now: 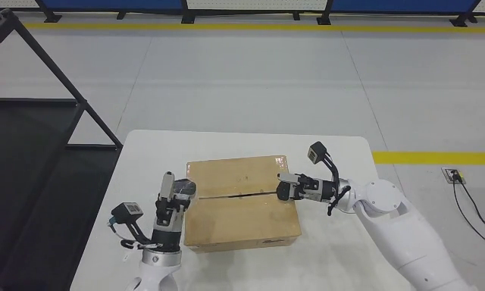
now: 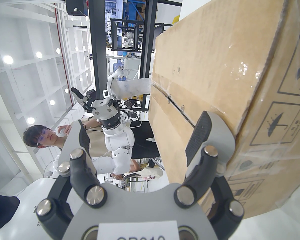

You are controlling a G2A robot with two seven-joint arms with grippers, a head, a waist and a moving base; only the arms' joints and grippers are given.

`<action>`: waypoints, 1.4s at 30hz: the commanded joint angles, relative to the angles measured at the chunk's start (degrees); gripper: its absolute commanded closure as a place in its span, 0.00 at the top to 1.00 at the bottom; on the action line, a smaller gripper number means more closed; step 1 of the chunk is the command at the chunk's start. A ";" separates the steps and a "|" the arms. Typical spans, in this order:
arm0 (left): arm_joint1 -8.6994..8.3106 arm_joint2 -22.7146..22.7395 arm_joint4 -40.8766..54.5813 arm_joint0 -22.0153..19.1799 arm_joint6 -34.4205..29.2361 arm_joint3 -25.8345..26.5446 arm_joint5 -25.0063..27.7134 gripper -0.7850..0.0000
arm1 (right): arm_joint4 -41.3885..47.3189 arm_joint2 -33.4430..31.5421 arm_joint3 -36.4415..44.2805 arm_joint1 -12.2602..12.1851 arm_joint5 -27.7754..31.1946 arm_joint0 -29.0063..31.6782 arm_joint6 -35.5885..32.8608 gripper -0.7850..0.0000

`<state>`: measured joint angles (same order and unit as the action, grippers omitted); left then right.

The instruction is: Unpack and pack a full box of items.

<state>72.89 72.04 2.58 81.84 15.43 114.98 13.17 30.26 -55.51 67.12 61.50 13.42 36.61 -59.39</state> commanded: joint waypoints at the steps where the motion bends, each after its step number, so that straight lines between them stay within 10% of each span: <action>1: 0.32 -1.34 -0.92 -1.14 0.40 -0.40 -0.98 1.00 | 0.00 0.00 0.00 0.00 0.00 0.00 0.00 1.00; 42: 6.43 -16.20 -7.14 -15.53 0.69 -14.06 -10.13 1.00 | 0.00 0.00 0.00 0.00 0.00 0.00 0.00 1.00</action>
<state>79.26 55.80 -4.47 66.18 16.22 100.66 2.80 30.26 -55.51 67.12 61.50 13.42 36.61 -59.39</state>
